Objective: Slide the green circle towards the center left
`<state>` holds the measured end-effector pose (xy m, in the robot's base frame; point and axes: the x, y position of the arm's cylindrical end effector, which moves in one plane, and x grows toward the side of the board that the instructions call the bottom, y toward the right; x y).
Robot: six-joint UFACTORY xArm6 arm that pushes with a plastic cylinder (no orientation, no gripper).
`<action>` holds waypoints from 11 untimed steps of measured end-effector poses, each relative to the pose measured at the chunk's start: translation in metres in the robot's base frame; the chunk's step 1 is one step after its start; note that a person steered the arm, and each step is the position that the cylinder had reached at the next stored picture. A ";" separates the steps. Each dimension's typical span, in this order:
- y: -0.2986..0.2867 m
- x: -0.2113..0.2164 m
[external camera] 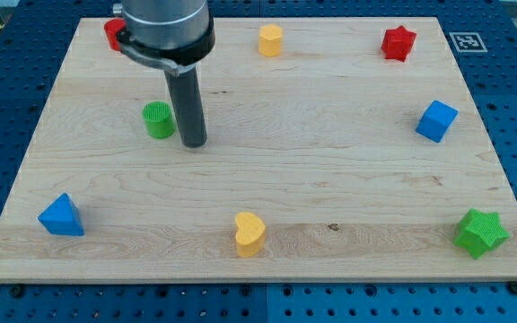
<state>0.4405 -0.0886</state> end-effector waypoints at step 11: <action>-0.076 -0.021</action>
